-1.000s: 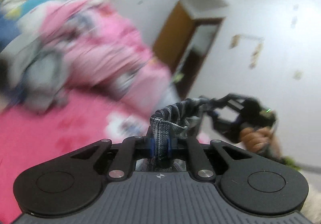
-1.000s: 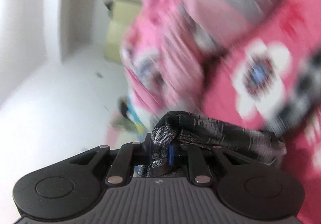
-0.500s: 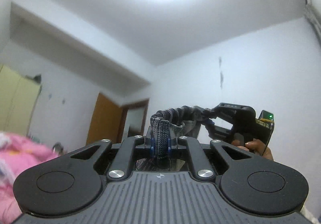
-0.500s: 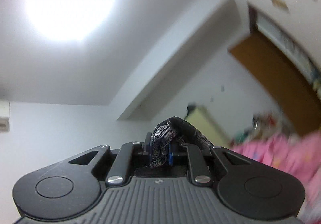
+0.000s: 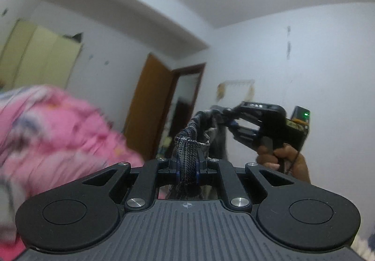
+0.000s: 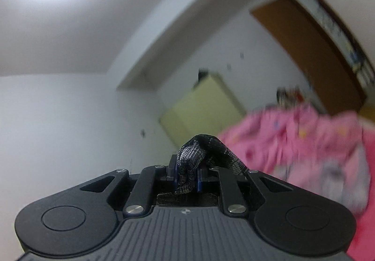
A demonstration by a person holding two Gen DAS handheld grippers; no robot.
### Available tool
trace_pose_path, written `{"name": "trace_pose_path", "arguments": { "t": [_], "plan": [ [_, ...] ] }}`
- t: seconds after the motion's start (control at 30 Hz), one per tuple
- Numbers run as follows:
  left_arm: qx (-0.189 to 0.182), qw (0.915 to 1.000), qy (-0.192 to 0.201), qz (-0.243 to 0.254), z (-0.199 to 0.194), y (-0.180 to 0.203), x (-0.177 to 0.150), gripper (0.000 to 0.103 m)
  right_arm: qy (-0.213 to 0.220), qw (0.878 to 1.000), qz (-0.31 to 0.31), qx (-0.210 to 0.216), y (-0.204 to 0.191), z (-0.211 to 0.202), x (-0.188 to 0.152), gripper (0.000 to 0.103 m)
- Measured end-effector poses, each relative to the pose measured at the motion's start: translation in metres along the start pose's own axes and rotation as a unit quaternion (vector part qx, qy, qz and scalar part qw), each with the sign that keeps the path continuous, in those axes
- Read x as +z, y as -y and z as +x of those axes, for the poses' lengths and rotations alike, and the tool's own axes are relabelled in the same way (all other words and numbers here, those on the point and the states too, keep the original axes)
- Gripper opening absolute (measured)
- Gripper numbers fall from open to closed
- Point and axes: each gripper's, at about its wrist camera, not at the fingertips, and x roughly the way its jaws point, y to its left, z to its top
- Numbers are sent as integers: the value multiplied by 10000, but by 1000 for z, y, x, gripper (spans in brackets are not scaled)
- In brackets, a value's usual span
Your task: Fold clothes
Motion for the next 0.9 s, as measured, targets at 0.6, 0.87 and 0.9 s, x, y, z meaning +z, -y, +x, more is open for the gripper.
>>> {"name": "trace_pose_path", "arguments": {
  "t": [0.6,0.87,0.9],
  "plan": [
    [4050,8873,-45,-2206,-203,-258,-181,9,-3907,9195,206,389,-64,346,-462,17],
    [4874,8348,45,-2560,-261,-317,-203,9,-4790,8743,-357,698,-134,415,-578,17],
    [4908,8314,-34,-2605,-264,-323,-207,9,-4888,8689,-443,642,-135,423,-591,17]
  ]
}}
